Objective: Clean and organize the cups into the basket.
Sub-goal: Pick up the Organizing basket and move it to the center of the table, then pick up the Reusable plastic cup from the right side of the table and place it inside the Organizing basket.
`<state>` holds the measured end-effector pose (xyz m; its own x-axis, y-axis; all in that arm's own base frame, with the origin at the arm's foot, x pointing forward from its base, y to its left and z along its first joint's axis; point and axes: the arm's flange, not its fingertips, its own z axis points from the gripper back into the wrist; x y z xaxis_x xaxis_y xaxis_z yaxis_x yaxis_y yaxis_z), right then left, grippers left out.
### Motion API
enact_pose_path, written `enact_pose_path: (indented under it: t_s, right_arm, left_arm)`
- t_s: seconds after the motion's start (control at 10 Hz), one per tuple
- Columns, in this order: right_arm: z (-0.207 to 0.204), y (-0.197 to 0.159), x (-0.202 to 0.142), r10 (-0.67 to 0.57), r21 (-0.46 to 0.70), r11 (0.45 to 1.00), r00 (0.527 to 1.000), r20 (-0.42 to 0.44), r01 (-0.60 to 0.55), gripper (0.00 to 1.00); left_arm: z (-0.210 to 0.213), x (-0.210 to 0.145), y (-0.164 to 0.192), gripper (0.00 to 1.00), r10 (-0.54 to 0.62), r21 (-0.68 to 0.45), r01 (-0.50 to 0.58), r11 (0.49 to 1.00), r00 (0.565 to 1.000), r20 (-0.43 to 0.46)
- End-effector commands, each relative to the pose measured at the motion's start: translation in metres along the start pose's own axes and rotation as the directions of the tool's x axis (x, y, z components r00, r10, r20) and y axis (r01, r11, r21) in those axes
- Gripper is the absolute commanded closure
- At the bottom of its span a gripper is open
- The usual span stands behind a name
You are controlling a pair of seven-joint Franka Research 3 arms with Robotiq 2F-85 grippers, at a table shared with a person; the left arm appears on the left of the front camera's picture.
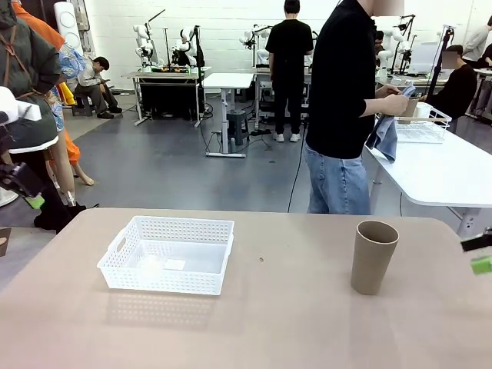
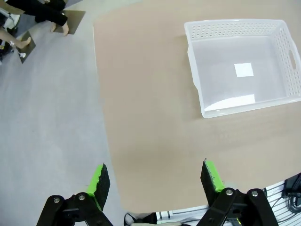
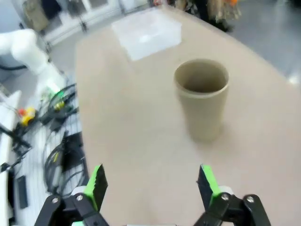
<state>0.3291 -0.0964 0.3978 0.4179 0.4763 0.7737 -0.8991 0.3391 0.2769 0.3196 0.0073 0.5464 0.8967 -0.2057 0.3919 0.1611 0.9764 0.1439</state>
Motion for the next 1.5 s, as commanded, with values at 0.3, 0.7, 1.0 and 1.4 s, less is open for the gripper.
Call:
enact_pose_path:
  t_s: [0.3, 0.7, 1.0, 1.4]
  right_arm:
    - [0.011, -0.001, 0.009, 0.037, -0.07, 0.997, 0.997, 0.065, -0.033, 0.0]
    - [0.017, 0.001, 0.011, 0.023, -0.056, 0.998, 0.998, 0.053, -0.02, 0.0]
    - [-0.032, -0.014, 0.015, 0.096, 0.002, 0.995, 0.994, 0.043, -0.096, 0.0]
    - [-0.066, -0.035, -0.004, 0.087, 0.085, 0.993, 0.996, 0.003, -0.087, 0.0]
  left_arm:
    - [0.003, -0.002, 0.012, 0.0, 0.006, -0.012, -0.006, 1.0, 1.0, -0.002]
    - [-0.013, 0.026, 0.004, 0.0, 0.062, -0.027, -0.063, 0.998, 0.996, -0.059]
    - [-0.061, 0.089, -0.051, 0.0, 0.032, -0.039, -0.041, 0.998, 0.98, -0.199]
    - [-0.124, 0.122, -0.084, 0.0, 0.049, -0.053, -0.065, 0.996, 0.964, -0.263]
